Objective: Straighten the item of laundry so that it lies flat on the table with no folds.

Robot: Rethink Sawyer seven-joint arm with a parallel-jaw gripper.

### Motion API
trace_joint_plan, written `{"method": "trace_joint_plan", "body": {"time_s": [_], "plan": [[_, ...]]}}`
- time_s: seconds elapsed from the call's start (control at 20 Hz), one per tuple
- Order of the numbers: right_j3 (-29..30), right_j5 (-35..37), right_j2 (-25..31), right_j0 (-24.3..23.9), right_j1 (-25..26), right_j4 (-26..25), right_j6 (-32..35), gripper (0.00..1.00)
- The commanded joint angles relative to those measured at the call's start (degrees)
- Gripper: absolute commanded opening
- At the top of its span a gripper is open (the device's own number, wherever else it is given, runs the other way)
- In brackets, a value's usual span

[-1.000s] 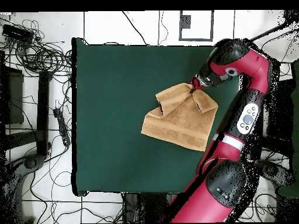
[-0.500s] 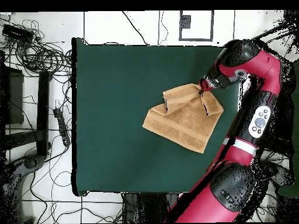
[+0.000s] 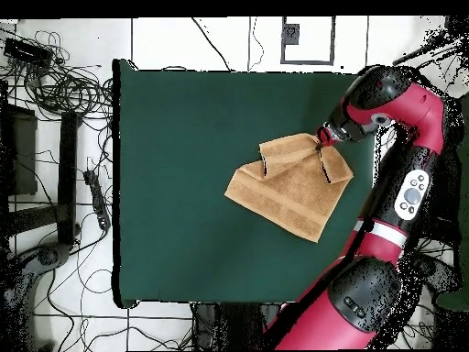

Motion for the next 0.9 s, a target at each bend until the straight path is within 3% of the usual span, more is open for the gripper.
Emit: {"method": "trace_joint_plan", "body": {"time_s": [0.05,0.25,0.65,0.9], "plan": [[1.96,-5.14,-3.28,4.25,0.92,-1.98,7.58,0.00],[-0.34,-4.28,-1.43,5.18,1.17,-5.10,3.59,0.00],[-5.38,-3.40,7.92,5.57,2.36,-15.64,-3.81,0.00],[-8.01,-4.15,18.93,4.92,2.97,-27.98,-11.59,0.00]]}}
